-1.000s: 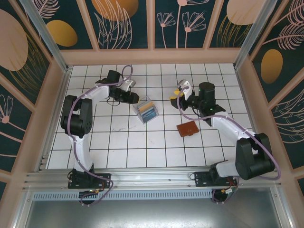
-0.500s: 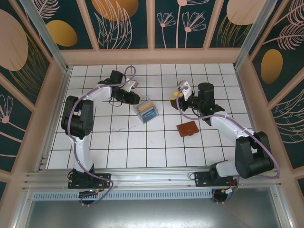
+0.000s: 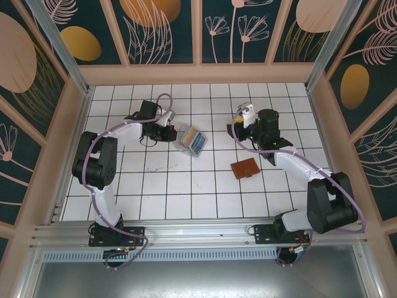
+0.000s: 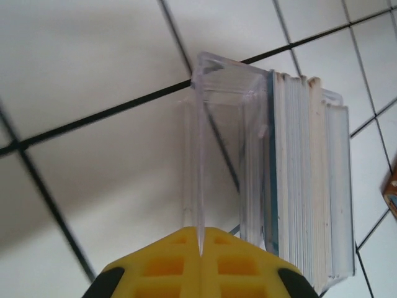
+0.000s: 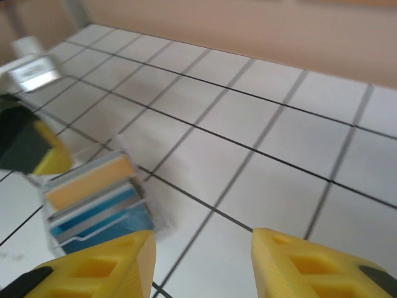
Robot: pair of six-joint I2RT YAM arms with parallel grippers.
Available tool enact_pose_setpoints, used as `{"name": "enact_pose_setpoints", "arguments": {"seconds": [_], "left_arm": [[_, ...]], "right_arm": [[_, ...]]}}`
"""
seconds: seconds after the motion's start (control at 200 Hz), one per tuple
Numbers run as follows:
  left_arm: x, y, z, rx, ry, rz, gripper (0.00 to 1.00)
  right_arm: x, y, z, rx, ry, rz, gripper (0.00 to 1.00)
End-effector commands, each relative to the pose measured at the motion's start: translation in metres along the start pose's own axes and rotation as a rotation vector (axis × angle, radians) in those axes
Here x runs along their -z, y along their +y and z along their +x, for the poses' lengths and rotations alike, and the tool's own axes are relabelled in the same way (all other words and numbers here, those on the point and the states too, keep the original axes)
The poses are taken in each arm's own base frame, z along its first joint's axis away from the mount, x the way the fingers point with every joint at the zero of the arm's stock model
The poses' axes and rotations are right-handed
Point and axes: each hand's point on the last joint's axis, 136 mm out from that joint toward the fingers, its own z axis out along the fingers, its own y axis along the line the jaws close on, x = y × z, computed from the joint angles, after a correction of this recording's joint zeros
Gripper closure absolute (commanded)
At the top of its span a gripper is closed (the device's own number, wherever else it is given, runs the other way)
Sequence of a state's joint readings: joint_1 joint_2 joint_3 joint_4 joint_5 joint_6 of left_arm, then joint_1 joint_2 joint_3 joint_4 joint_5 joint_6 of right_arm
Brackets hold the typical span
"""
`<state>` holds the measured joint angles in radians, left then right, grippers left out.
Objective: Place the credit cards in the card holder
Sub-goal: Rotate the storage box at the center of the table.
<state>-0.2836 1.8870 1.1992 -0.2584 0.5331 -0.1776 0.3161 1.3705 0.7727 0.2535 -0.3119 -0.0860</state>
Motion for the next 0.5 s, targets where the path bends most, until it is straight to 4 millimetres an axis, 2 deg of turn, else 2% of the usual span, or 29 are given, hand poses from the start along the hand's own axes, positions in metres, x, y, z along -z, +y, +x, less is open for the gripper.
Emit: {"name": "enact_pose_setpoints", "arguments": {"seconds": [0.0,0.035,0.095,0.14,0.175,0.195,0.225,0.345,0.495], "left_arm": [[0.021,0.002,-0.016,0.131,-0.148,-0.052,1.0],[0.025,0.002,-0.017,0.176,-0.183,-0.059,1.0],[0.032,0.005,-0.019,0.253,-0.235,-0.068,1.0],[0.03,0.008,-0.015,0.313,-0.251,-0.066,0.98],[0.04,0.002,-0.022,0.338,-0.296,-0.051,0.98],[0.038,0.006,-0.015,0.367,-0.295,-0.055,0.97],[0.039,0.006,-0.013,0.4,-0.313,-0.043,0.97],[0.05,0.0,-0.011,0.499,-0.404,0.031,0.94],[0.063,-0.017,-0.015,0.492,-0.43,0.099,0.71]], "right_arm": [[0.013,-0.033,0.002,-0.259,-0.054,0.213,0.54],[0.016,-0.042,0.008,-0.37,-0.053,0.266,0.54],[0.022,-0.051,0.029,-0.557,0.002,0.348,0.53],[0.028,-0.06,0.051,-0.698,0.056,0.442,0.54],[0.036,-0.066,0.074,-0.827,0.125,0.529,0.54],[0.04,-0.069,0.087,-0.897,0.16,0.567,0.54],[0.044,-0.067,0.102,-0.963,0.216,0.585,0.53],[0.051,-0.04,0.136,-1.051,0.338,0.544,0.52],[0.066,-0.023,0.166,-1.036,0.459,0.563,0.5]]}}
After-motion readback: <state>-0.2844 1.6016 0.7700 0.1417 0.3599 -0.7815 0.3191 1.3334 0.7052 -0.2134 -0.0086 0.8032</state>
